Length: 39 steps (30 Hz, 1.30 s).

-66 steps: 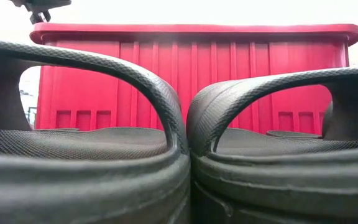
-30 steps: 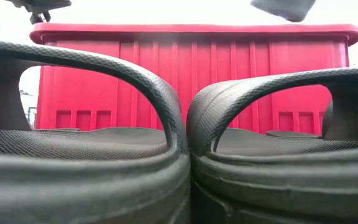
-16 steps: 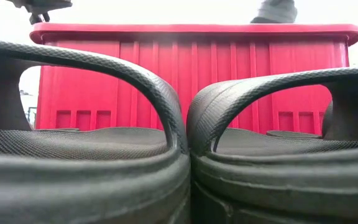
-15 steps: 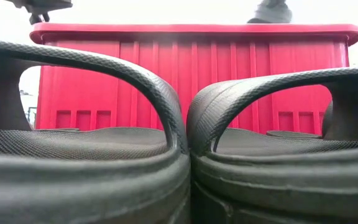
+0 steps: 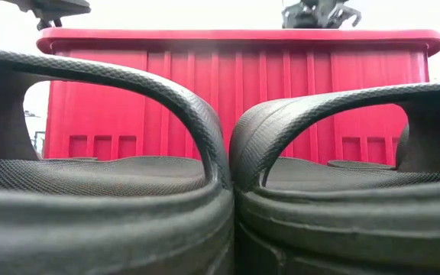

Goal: Pick and place slides into bin
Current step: Put the black slipper into the red bin

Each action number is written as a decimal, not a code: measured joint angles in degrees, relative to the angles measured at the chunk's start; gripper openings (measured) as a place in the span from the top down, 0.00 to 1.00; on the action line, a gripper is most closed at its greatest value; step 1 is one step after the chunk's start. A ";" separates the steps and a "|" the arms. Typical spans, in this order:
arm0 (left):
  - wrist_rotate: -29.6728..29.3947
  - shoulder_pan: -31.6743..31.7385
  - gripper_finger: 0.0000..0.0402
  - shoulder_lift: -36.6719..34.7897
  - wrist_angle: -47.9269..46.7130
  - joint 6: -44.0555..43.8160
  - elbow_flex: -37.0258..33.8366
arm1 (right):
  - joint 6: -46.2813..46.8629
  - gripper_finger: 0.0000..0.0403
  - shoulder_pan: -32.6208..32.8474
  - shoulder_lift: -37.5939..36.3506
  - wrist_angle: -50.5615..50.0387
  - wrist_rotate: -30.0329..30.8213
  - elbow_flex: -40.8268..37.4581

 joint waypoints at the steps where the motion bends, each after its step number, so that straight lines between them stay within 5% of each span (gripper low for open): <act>1: 0.08 0.00 0.94 -0.02 -0.13 0.14 0.00 | 0.36 0.99 0.21 0.67 0.32 -0.77 -0.77; 14: -0.36 0.00 0.94 0.00 -3.49 1.08 0.00 | 2.24 0.99 1.68 5.80 8.65 -4.83 -10.32; 22: -0.69 0.00 0.94 0.00 -3.37 0.06 0.00 | 7.35 0.99 1.06 7.58 16.64 4.49 -15.63; 39: -1.39 0.00 0.94 0.00 -0.94 -1.00 0.00 | 9.36 0.99 -1.96 7.62 21.28 1.29 -19.62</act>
